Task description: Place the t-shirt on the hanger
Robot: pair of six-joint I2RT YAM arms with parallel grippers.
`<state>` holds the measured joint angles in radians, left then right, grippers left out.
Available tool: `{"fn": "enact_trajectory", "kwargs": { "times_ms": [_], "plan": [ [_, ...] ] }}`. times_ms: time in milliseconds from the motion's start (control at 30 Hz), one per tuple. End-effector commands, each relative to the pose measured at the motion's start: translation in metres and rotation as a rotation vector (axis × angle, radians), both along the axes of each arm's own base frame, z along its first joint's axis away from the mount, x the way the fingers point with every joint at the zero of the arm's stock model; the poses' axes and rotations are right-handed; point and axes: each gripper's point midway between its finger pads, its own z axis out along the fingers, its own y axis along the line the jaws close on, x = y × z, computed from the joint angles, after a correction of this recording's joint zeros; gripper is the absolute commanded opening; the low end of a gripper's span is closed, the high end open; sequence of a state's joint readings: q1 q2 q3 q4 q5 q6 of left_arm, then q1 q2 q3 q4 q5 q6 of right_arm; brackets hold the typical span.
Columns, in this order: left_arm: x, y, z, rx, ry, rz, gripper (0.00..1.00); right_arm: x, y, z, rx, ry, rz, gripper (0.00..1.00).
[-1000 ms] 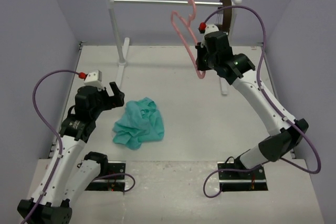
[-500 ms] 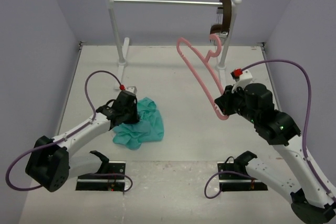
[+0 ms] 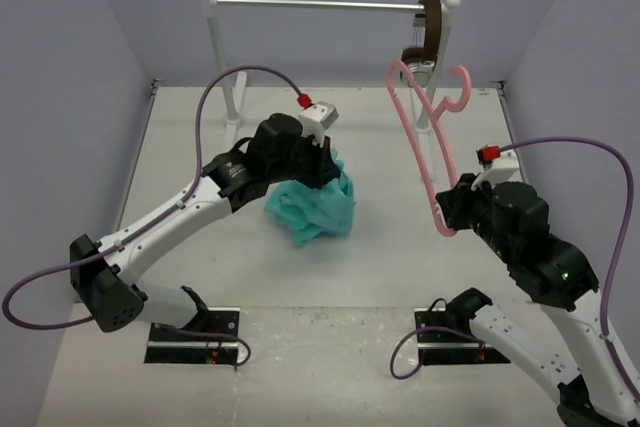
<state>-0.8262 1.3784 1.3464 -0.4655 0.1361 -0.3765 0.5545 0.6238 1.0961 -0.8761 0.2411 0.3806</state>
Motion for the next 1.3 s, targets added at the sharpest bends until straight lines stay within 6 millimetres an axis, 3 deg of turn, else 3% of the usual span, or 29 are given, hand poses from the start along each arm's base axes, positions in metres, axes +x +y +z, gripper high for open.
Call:
{"fn": "enact_trajectory", "kwargs": {
  "times_ms": [0,33,100,167,200,233,267,367,400,500,533,567,600,667,733,767,867,933,967,1067,1233,1267],
  "plan": [
    [-0.044,-0.021,0.039,0.004,-0.149,-0.245,0.00,-0.005,-0.029,0.032,0.037,-0.092,-0.137,0.00],
    [-0.046,-0.017,0.042,0.005,-0.170,-0.246,0.00,-0.008,-0.034,0.035,0.035,-0.096,-0.156,0.00],
    [-0.042,0.005,0.021,0.059,-0.203,-0.180,0.00,-0.013,-0.037,0.037,0.043,-0.099,-0.161,0.00],
    [-0.044,0.035,-0.032,0.167,-0.161,-0.100,0.00,-0.015,-0.037,0.035,0.047,-0.096,-0.152,0.00],
    [-0.039,0.045,-0.042,0.196,-0.151,-0.041,0.00,-0.016,-0.036,0.034,0.047,-0.094,-0.147,0.00],
    [-0.038,0.057,-0.064,0.242,-0.110,0.018,0.04,-0.016,-0.036,0.032,0.047,-0.091,-0.145,0.00],
    [-0.046,0.077,-0.111,0.332,-0.020,0.069,0.12,-0.016,-0.035,0.028,0.043,-0.083,-0.144,0.00],
    [-0.077,0.087,-0.180,0.381,0.121,0.036,0.12,-0.012,-0.032,0.021,0.030,-0.062,-0.140,0.00],
    [-0.083,0.086,-0.187,0.382,0.128,0.040,0.13,-0.011,-0.031,0.020,0.030,-0.060,-0.138,0.00],
    [-0.101,0.076,-0.192,0.400,0.145,0.007,0.07,-0.008,-0.026,0.016,0.027,-0.046,-0.124,0.00],
    [-0.110,0.070,-0.193,0.384,0.174,-0.008,0.14,-0.008,-0.024,0.016,0.033,-0.045,-0.117,0.00],
    [-0.123,0.060,-0.194,0.360,0.195,-0.051,0.37,-0.008,-0.023,0.015,0.034,-0.045,-0.109,0.00],
    [-0.129,0.056,-0.197,0.361,0.207,-0.071,0.46,-0.008,-0.022,0.015,0.036,-0.046,-0.107,0.00],
    [-0.139,0.048,-0.196,0.363,0.192,-0.096,0.53,-0.007,-0.021,0.014,0.036,-0.043,-0.103,0.01],
    [-0.135,0.048,-0.183,0.348,0.136,-0.042,0.80,-0.005,-0.018,0.011,0.028,-0.034,-0.093,0.02],
    [-0.127,0.052,-0.174,0.338,0.112,0.016,0.99,-0.004,-0.016,0.007,0.018,-0.022,-0.087,0.03],
    [-0.073,0.091,-0.125,0.281,-0.017,0.388,1.00,-0.001,-0.007,0.003,0.025,-0.009,-0.051,0.03],
    [-0.038,0.119,-0.103,0.218,-0.040,0.584,1.00,0.001,-0.001,0.003,0.036,-0.010,-0.030,0.03],
    [-0.029,0.122,-0.097,0.182,-0.042,0.588,1.00,0.002,0.001,0.002,0.037,-0.006,-0.022,0.03],
    [0.011,0.124,-0.088,0.042,-0.023,0.607,0.98,0.002,0.005,0.000,0.045,0.000,-0.006,0.03],
    [0.050,0.080,-0.108,-0.041,0.081,0.438,0.74,0.002,0.015,0.000,0.061,0.011,0.036,0.03],
    [0.055,0.072,-0.117,-0.038,0.112,0.412,0.74,0.001,0.015,-0.001,0.062,0.016,0.040,0.03]
  ]
}}
